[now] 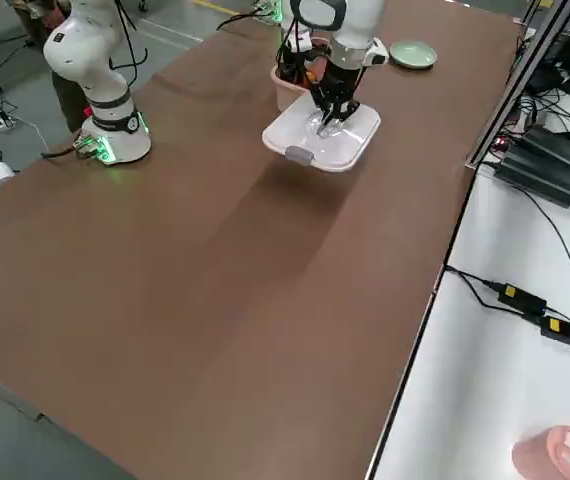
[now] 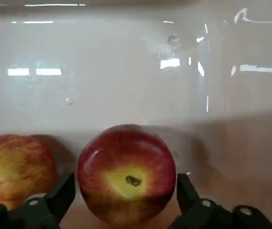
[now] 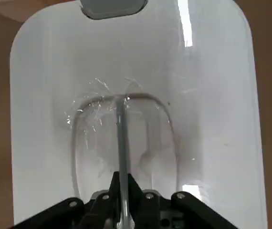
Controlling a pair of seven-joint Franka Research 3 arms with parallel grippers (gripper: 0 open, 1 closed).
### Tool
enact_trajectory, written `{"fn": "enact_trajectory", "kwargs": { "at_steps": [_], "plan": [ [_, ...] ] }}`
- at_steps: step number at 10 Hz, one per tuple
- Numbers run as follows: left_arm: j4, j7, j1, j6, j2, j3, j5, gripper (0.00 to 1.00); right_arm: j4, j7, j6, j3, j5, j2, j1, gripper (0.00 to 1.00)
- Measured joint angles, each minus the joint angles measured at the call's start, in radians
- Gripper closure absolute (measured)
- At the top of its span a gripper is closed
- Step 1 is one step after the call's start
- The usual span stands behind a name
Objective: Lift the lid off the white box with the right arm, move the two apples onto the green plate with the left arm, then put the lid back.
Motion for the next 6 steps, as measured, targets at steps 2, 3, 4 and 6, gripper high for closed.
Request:
{"fn": "enact_trajectory", "kwargs": {
  "at_steps": [2,3,4,6],
  "plan": [
    [0.001,0.0,0.002,0.001,-0.002,0.0,0.001,0.24,0.0,-0.001,0.0,0.0,0.001,0.0,-0.002,0.94],
    [0.001,-0.001,0.003,0.001,-0.002,0.0,0.001,0.24,0.0,-0.001,-0.002,0.0,0.001,0.0,-0.002,0.94],
    [0.003,-0.004,0.005,0.001,-0.003,-0.002,0.001,0.24,0.0,-0.002,-0.004,0.0,0.001,0.0,-0.002,0.94],
    [0.028,-0.006,0.023,-0.044,-0.032,-0.03,-0.039,0.24,0.0,-0.003,-0.006,0.0,0.001,0.0,-0.002,0.94]
  ]
}}
